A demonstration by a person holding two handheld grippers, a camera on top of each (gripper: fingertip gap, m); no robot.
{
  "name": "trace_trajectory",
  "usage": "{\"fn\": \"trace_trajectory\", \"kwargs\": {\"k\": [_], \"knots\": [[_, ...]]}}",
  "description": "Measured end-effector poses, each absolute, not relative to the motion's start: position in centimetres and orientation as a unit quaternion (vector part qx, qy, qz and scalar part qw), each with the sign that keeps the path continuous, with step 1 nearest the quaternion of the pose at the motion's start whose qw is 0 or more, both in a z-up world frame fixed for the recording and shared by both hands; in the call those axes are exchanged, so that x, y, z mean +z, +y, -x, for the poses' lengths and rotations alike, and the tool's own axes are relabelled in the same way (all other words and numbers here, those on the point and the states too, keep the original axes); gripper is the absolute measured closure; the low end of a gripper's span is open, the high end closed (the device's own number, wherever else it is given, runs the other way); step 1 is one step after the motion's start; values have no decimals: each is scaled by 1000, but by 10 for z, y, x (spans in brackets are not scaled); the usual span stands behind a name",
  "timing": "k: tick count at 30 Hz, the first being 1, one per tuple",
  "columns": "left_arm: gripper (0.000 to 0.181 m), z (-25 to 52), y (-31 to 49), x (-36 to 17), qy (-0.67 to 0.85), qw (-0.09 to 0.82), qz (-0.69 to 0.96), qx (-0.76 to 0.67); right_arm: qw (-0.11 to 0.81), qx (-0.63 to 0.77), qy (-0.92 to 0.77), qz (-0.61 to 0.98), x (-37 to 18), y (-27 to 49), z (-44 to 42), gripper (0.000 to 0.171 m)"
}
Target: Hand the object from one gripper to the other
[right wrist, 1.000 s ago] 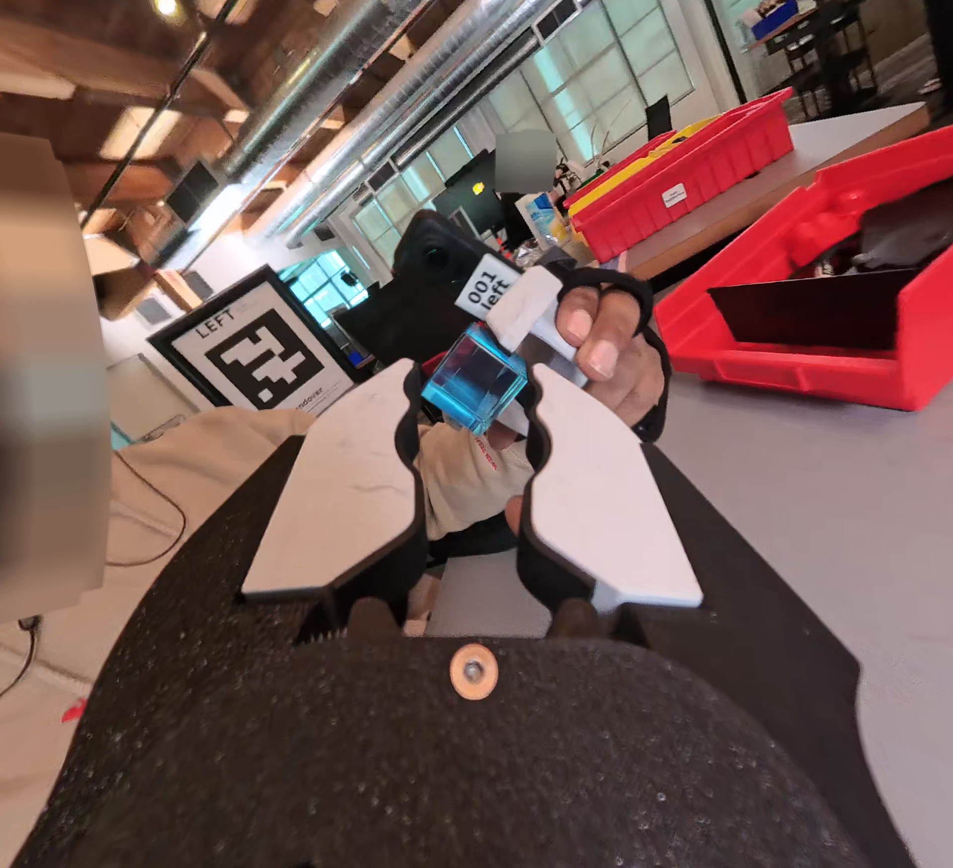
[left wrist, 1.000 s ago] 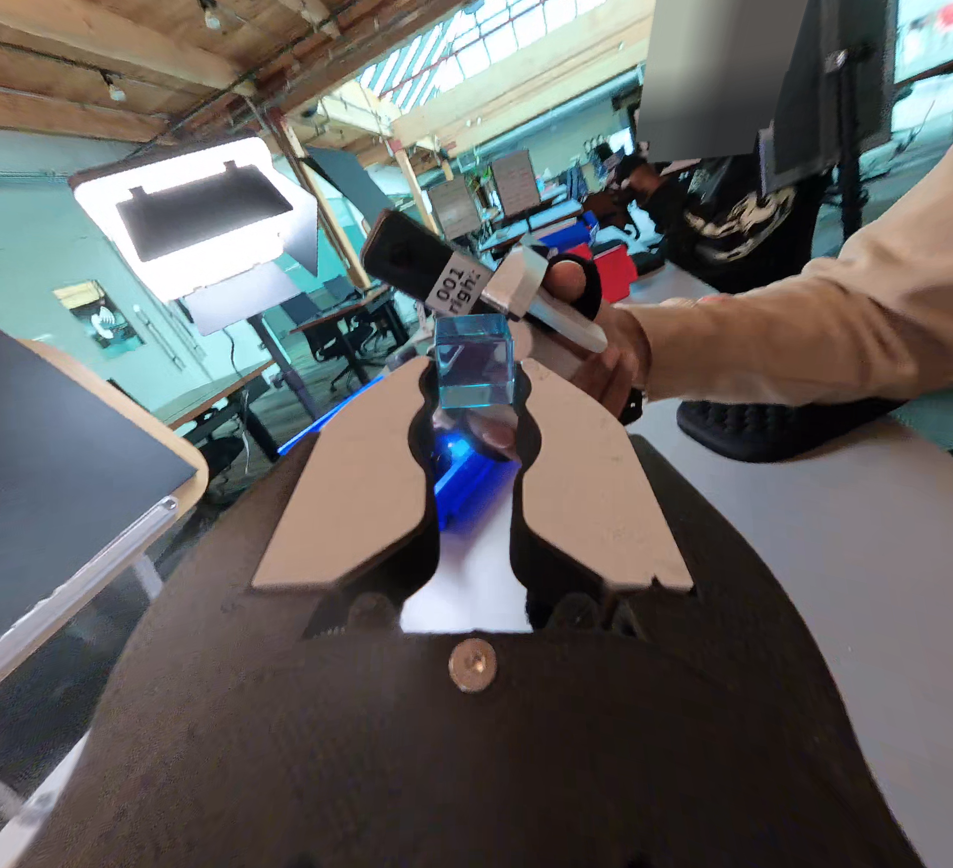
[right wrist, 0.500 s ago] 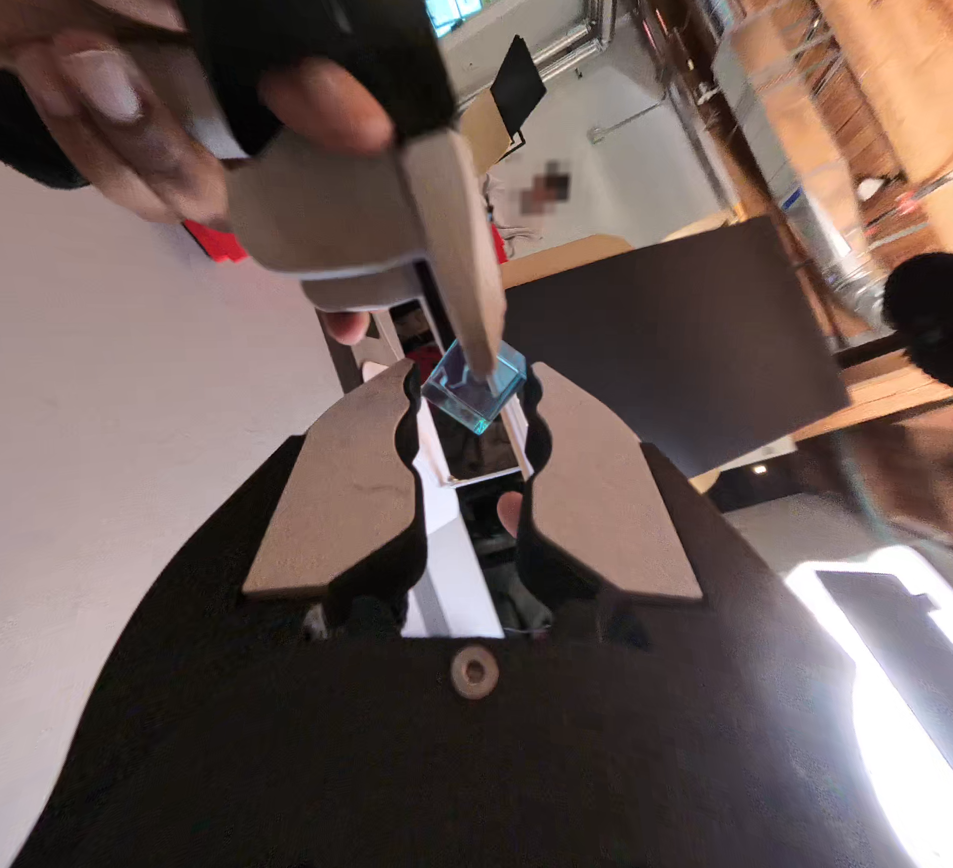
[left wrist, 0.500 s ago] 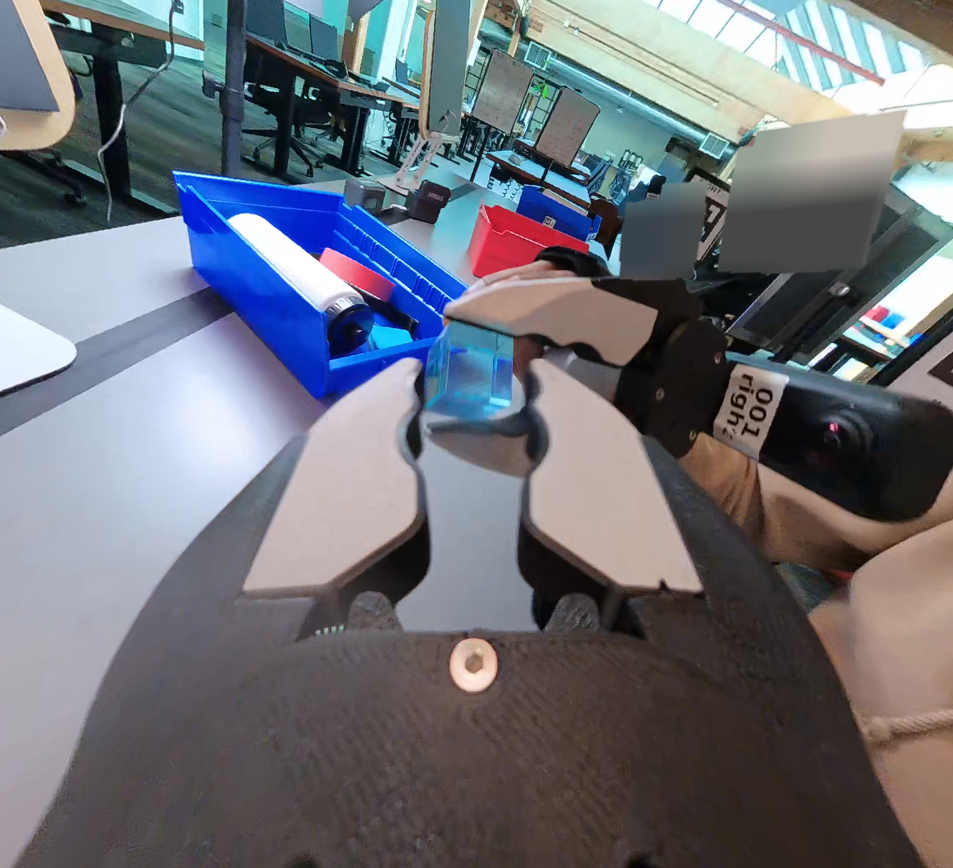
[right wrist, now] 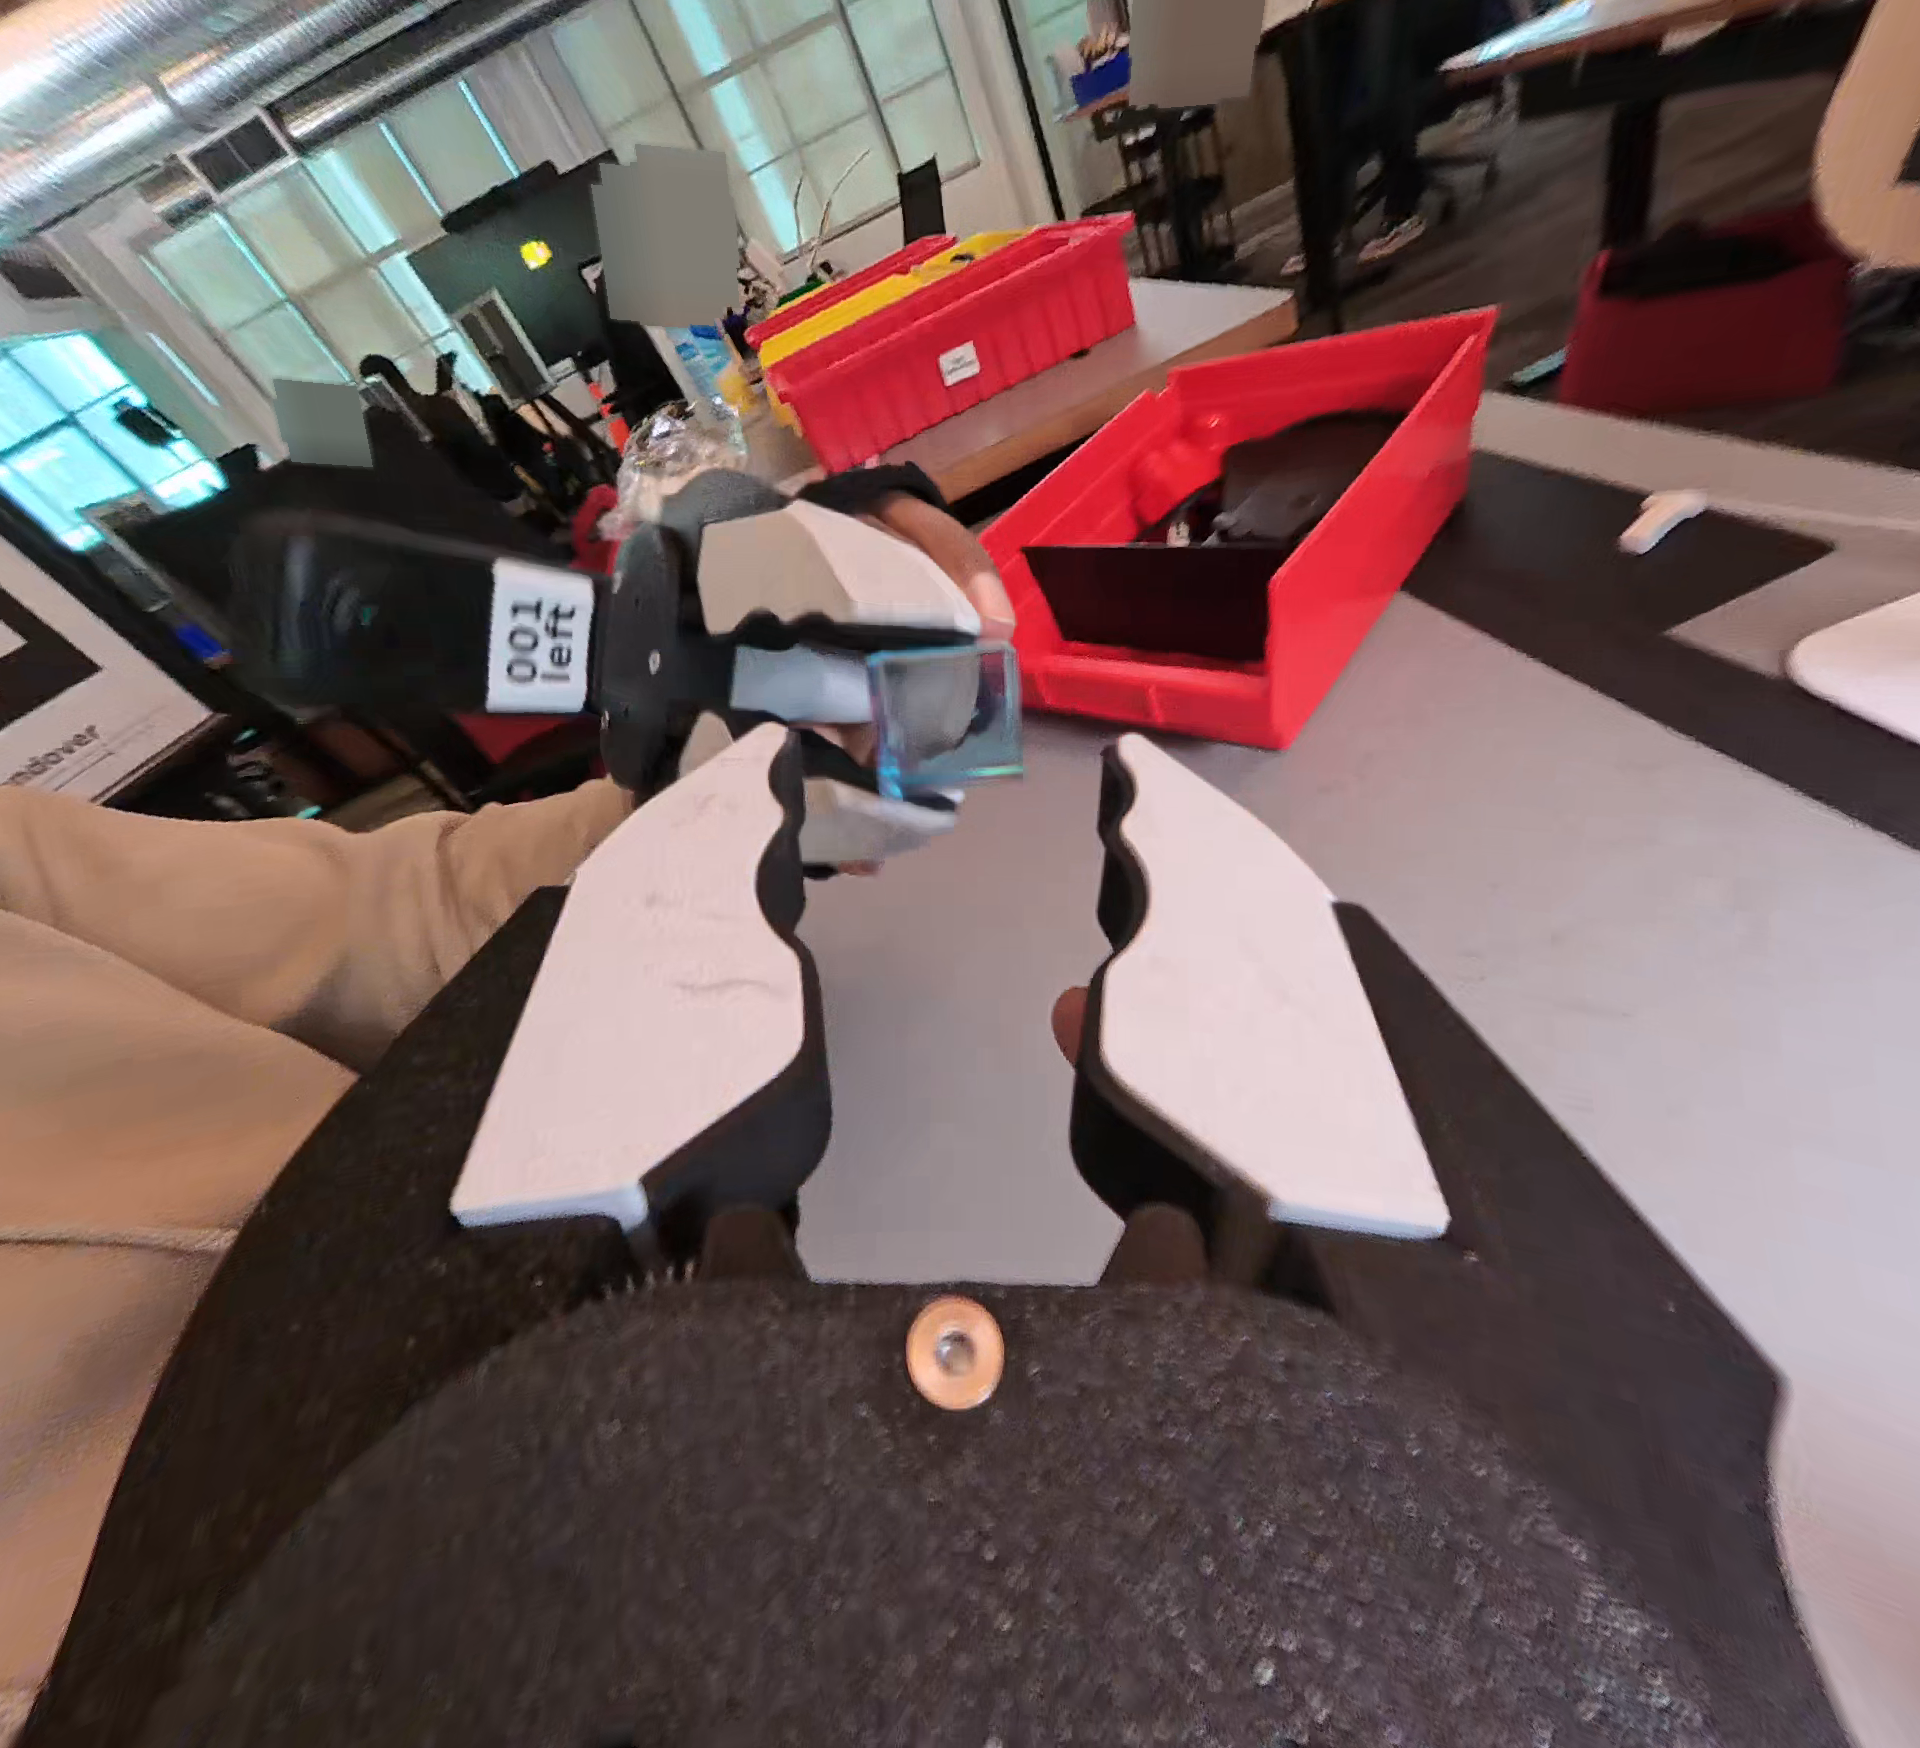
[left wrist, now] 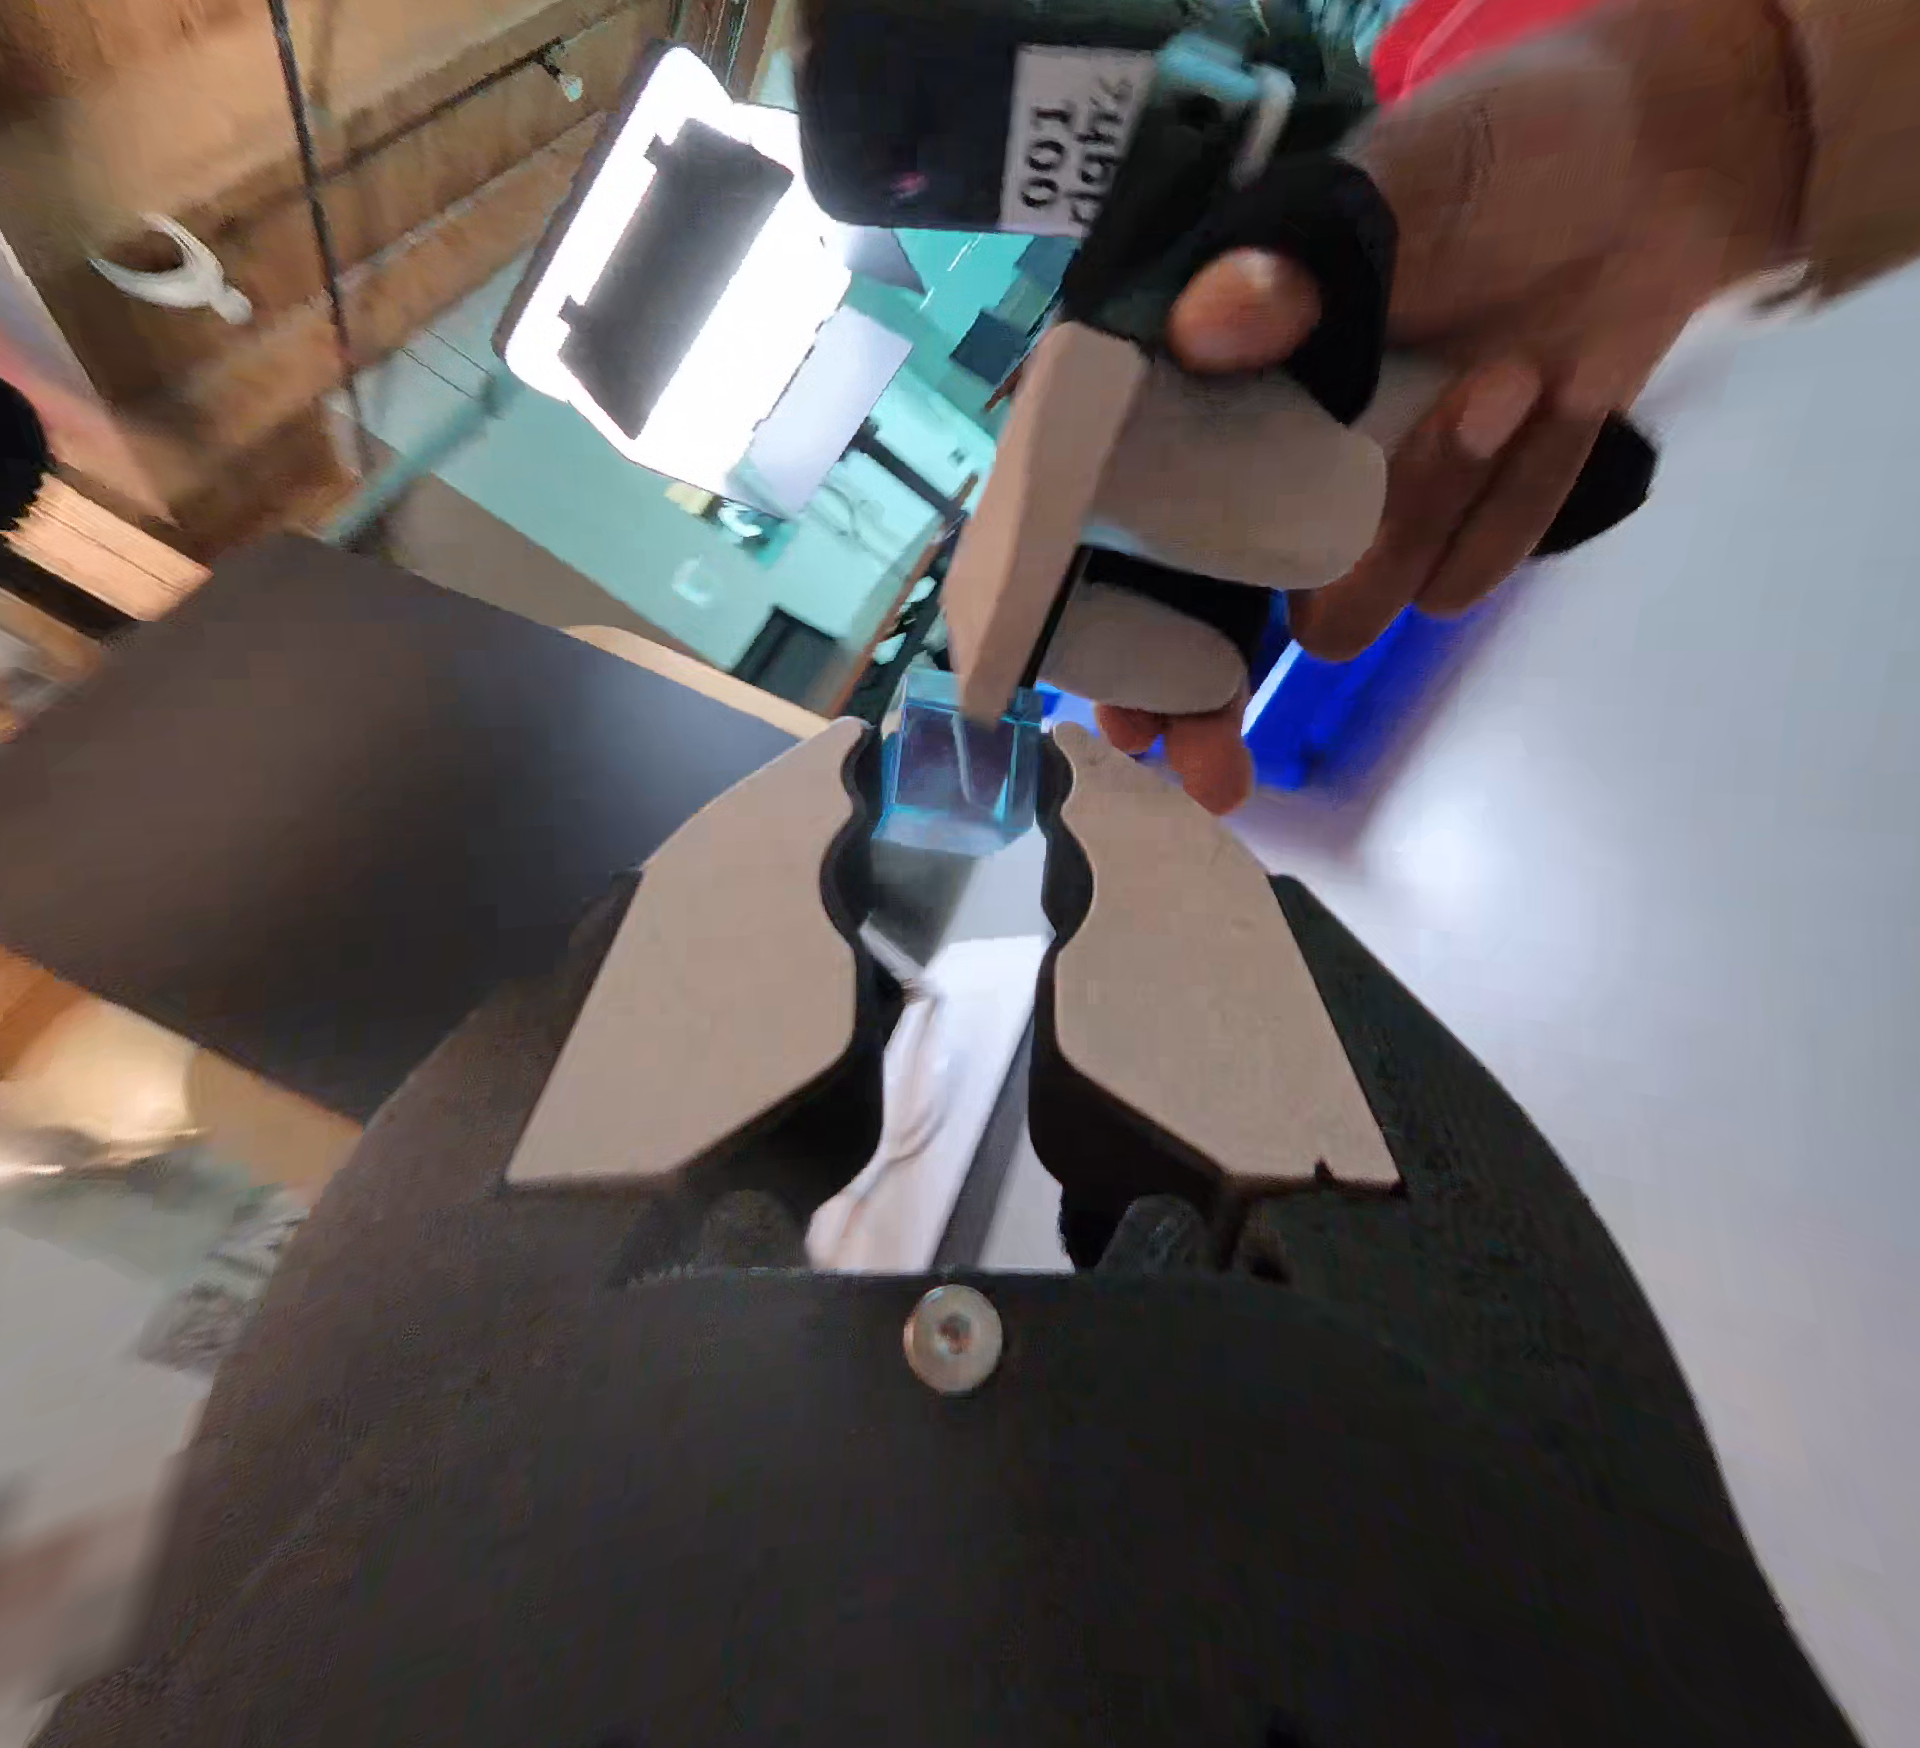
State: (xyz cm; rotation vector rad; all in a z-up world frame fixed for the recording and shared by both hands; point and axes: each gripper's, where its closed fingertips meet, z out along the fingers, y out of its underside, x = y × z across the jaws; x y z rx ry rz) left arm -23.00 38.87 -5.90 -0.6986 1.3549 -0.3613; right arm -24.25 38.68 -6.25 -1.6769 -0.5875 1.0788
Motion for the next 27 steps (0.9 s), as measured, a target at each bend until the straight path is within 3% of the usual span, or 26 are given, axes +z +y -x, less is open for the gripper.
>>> {"fn": "trace_trajectory", "kwargs": {"k": [3,6,9,12,16,18,22,27], "knots": [[152,226,386,-62,615,723,290,-117,517,418,-256,702,-70,390,246,137],[148,228,376,-54,602,667,338,-280,580,332,-326,669,-61,387,235,142],[145,237,379,-40,527,534,426,-506,675,208,-408,578,-39,373,225,142],[137,240,375,-34,442,336,473,-684,719,64,-465,512,-31,366,228,142],[138,240,348,-35,417,166,446,-774,713,-54,-542,442,-42,355,256,142],[150,243,333,-38,451,122,434,-770,717,-63,-548,425,-40,351,263,143],[153,232,350,-38,485,286,476,-675,702,-37,-515,491,-42,365,248,141],[153,234,404,-50,565,605,478,-293,605,277,-355,656,-40,376,230,124]]}}
